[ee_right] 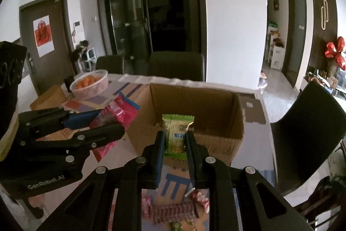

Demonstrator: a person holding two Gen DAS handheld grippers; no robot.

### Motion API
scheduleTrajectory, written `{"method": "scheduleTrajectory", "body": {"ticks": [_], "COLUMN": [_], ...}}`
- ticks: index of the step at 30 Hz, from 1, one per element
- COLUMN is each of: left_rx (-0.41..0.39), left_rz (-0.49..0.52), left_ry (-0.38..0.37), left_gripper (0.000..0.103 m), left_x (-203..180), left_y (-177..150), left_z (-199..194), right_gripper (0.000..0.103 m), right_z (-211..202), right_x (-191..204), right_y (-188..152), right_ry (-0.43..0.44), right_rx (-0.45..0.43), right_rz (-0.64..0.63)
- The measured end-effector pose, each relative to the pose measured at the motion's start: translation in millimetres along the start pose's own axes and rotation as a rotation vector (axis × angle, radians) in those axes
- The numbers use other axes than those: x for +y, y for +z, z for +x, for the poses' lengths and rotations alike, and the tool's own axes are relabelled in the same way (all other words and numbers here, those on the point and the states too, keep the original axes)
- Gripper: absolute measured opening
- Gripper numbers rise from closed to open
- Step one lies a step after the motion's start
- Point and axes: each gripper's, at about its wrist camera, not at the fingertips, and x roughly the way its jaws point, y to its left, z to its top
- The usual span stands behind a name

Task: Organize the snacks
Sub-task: 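Carry the red bag and yellow-green candy over the box with both tools, then open both tools to drop the red bag and candy into the box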

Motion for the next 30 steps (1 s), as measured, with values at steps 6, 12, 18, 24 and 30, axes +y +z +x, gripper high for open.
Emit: {"method": "scheduleTrajectory", "body": {"ticks": [6, 12, 18, 24, 30], "left_rx": [-0.014, 0.009, 0.047, 0.11, 0.158], "left_rz": [-0.002, -0.013, -0.034, -0.049, -0.044], "left_ry": [0.005, 0.017, 0.01, 0.003, 0.039], "left_gripper": [0.034, 0.034, 0.034, 0.034, 0.042], "left_x": [3, 13, 20, 30, 33], "left_y": [21, 36, 47, 53, 50], "left_z": [9, 29, 51, 82, 95], "right_gripper": [0.021, 0.021, 0.021, 0.021, 0.026], "right_z": [2, 20, 39, 58, 71], "right_x": [-6, -17, -27, -37, -41], "right_y": [18, 33, 41, 50, 53], "right_ry": [-0.01, -0.021, -0.041, -0.063, -0.086], "right_rx": [-0.021, -0.001, 0.028, 0.057, 0.079], "right_rz": [0.005, 0.016, 0.019, 0.018, 0.016]}}
